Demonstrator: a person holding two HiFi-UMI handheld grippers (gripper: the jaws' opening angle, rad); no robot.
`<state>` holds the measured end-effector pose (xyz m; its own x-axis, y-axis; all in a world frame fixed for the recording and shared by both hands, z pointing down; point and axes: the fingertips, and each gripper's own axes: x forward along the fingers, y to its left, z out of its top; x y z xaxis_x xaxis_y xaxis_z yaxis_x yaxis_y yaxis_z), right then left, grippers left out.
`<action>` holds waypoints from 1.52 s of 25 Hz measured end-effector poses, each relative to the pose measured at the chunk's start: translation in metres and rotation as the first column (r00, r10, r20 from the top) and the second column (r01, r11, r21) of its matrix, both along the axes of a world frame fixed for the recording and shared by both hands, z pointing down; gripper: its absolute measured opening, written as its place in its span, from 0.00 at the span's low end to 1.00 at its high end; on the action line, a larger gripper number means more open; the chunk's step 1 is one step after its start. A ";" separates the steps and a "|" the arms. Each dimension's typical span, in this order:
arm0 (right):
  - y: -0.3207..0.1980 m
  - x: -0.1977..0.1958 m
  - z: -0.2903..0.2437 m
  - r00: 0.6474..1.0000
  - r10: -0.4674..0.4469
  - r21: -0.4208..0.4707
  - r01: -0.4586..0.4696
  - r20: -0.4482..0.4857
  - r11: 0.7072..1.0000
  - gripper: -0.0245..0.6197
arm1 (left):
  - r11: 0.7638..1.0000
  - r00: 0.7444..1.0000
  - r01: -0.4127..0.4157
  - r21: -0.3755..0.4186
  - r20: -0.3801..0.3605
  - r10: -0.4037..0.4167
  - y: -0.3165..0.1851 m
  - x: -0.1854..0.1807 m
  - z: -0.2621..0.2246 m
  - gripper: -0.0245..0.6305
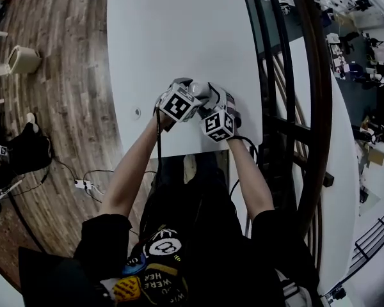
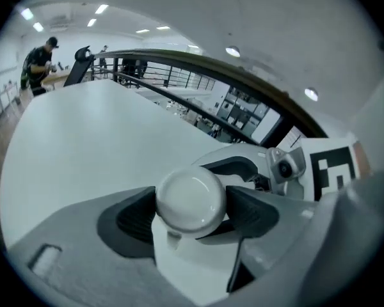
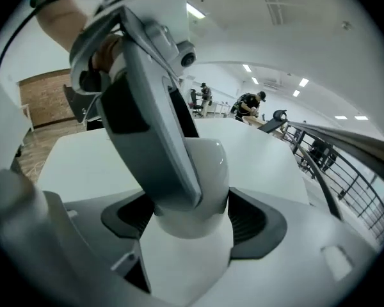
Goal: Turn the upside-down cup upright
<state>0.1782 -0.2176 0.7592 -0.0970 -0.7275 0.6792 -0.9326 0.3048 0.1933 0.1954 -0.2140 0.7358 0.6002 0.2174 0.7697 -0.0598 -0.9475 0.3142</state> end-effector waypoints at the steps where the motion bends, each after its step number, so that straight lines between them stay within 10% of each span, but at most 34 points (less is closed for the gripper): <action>1: 0.002 0.000 -0.008 0.999 -0.038 -0.017 0.038 -0.010 0.999 0.61 | 0.997 0.999 0.033 -0.073 -0.033 -0.035 0.000 -0.001 -0.008 0.58; 4: 0.004 -0.001 -0.040 0.987 -0.158 -0.037 0.157 -0.005 0.987 0.61 | 0.936 0.973 0.119 -0.330 -0.148 -0.176 -0.004 -0.002 -0.035 0.58; 8: -0.005 -0.007 -0.097 0.963 -0.262 0.018 0.262 0.062 0.965 0.61 | 0.756 0.871 0.151 -0.637 -0.276 -0.407 -0.021 -0.009 -0.076 0.58; 13: -0.007 0.001 -0.165 0.876 -0.186 0.175 0.119 0.446 0.977 0.61 | 0.639 0.748 0.109 -0.761 -0.361 -0.557 -0.027 -0.017 -0.111 0.58; 19: -0.004 0.018 -0.199 0.411 -0.056 0.093 -0.072 0.910 0.993 0.39 | 0.608 0.638 0.040 -0.793 -0.448 -0.626 -0.047 -0.029 -0.154 0.58; 23: -0.018 0.000 -0.221 0.001 -0.080 0.080 -0.055 0.997 0.995 0.17 | 0.671 0.634 0.011 -0.741 -0.514 -0.578 -0.049 -0.035 -0.172 0.58; 25: -0.021 -0.005 -0.227 -0.062 -0.106 0.101 -0.074 0.992 0.992 0.09 | 0.714 0.639 0.015 -0.700 -0.542 -0.545 -0.049 -0.040 -0.173 0.58; 31: -0.024 -0.023 -0.193 0.429 -0.085 0.096 -0.005 0.899 0.995 0.08 | 0.879 0.769 0.169 -0.446 -0.499 -0.400 -0.051 -0.062 -0.132 0.55; 35: -0.034 -0.021 -0.122 0.742 -0.031 -0.060 0.096 0.670 0.994 0.08 | 0.888 0.818 0.397 -0.234 -0.348 -0.457 -0.067 -0.093 -0.083 0.04; 38: -0.038 -0.014 -0.062 0.900 -0.034 -0.233 0.149 0.435 0.961 0.08 | 0.871 0.823 0.476 -0.124 -0.287 -0.491 -0.063 -0.114 -0.069 0.04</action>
<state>0.1647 -0.2551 0.6971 -0.4741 -0.5099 0.7177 -0.8731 0.3774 -0.3086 0.0813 -0.2766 0.6670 0.8363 -0.1317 0.5322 -0.4027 -0.8062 0.4334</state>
